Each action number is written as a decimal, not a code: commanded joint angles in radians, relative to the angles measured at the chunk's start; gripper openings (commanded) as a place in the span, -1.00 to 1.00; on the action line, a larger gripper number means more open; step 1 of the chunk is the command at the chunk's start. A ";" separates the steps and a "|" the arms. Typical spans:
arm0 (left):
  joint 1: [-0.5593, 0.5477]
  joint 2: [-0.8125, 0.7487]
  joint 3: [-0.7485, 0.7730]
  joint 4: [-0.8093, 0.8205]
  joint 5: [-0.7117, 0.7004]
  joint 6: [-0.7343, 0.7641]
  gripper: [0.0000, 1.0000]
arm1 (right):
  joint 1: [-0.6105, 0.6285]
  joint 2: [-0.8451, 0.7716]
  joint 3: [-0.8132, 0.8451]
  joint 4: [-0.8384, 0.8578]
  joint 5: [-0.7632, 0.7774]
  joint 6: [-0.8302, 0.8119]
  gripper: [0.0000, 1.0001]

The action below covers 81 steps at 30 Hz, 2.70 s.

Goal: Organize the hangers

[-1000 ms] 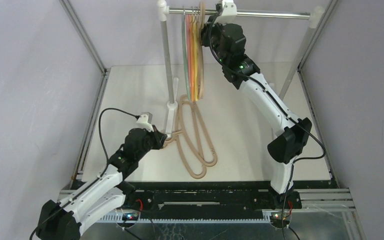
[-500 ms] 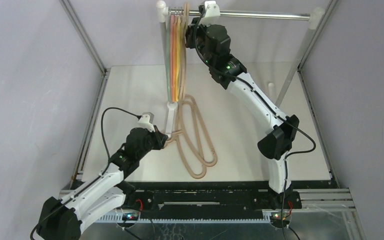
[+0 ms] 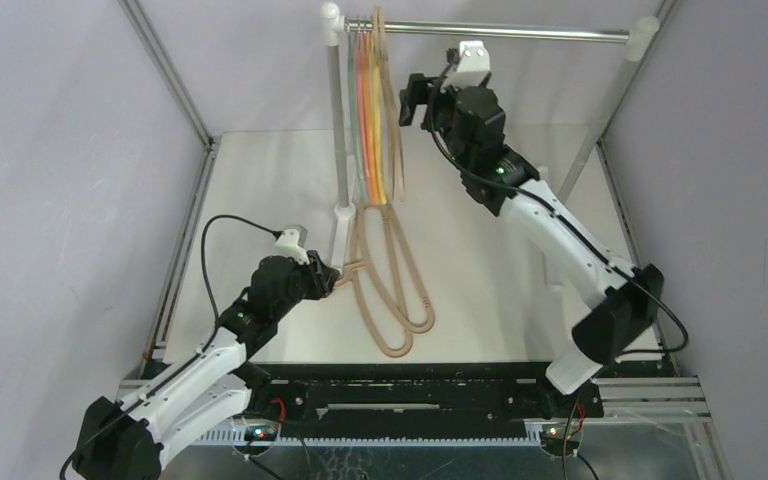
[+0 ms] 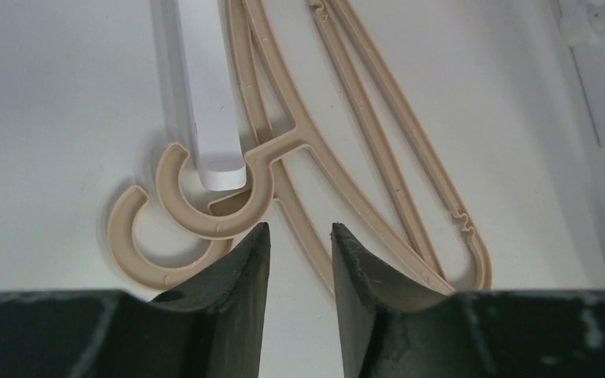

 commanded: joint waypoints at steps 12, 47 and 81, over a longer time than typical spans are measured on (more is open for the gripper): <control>-0.004 -0.009 0.025 0.013 -0.073 0.039 0.57 | -0.062 -0.550 -0.544 -0.139 0.136 0.085 0.98; -0.028 -0.039 -0.008 -0.040 -0.192 -0.004 0.99 | 0.447 -0.097 -0.845 0.037 -0.179 0.169 0.44; -0.029 -0.042 -0.059 0.006 -0.186 -0.008 0.99 | 0.453 0.042 -0.828 -0.057 -0.076 0.172 -0.95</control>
